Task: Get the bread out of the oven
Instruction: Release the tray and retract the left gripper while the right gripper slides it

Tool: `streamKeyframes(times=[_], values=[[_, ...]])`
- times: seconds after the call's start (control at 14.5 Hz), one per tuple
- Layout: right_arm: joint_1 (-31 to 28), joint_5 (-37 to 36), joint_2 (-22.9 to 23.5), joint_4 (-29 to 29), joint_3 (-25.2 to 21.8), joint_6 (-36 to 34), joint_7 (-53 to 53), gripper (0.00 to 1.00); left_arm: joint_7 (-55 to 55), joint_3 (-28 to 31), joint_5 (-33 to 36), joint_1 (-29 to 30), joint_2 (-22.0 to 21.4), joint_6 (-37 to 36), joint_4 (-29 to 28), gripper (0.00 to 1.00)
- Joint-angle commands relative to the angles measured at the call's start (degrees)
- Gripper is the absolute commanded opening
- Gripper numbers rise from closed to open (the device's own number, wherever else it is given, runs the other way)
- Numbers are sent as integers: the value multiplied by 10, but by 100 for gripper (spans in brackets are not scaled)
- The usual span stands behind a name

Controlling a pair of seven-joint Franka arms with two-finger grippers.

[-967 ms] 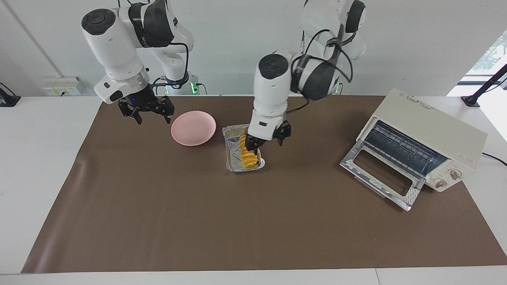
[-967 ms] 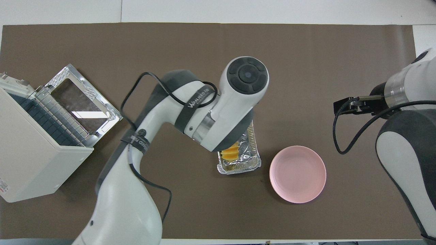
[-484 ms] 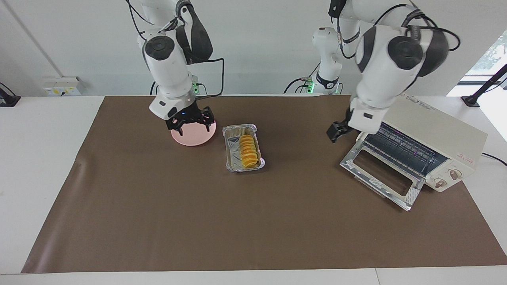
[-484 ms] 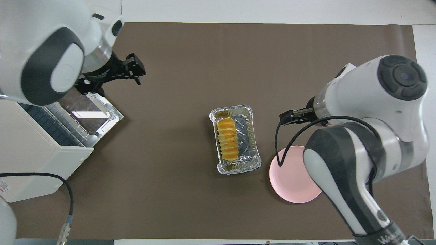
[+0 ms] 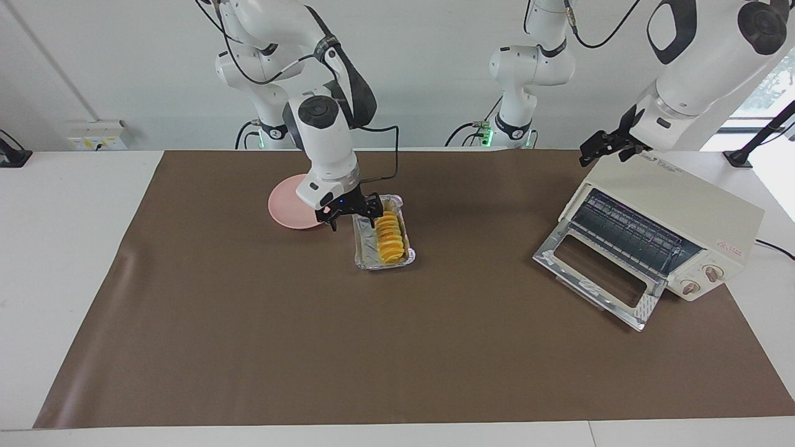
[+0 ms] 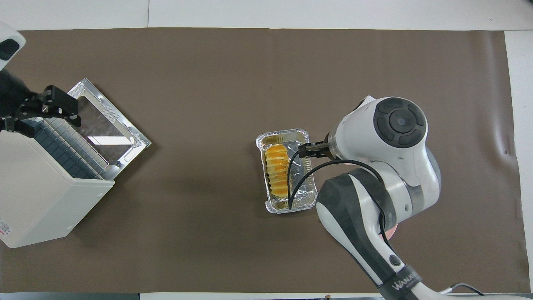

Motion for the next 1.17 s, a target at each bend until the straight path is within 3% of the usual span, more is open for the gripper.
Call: streamKeyframes(times=[0.0,0.21,0.35,0.41,0.62,0.69,1.11], values=[[14,6,18,-41,-1,61,54,100,9,-64,20,54,1,25,-11,100],[15,7,32,-49,0,68,87,95,9,-63,20,50,19,31,-9,100],[19,8,36,-50,0,68,88,85,9,-64,22,45,14,17,-10,100],[18,19,38,-52,0,68,87,73,9,-64,22,45,9,15,-11,100],[19,31,38,-61,0,82,85,6,5,-64,22,53,7,20,-16,100],[19,31,37,-68,0,100,86,0,4,-63,22,55,7,21,-13,100],[-3,31,32,-69,-4,108,-24,0,3,-64,22,54,7,20,-13,100]])
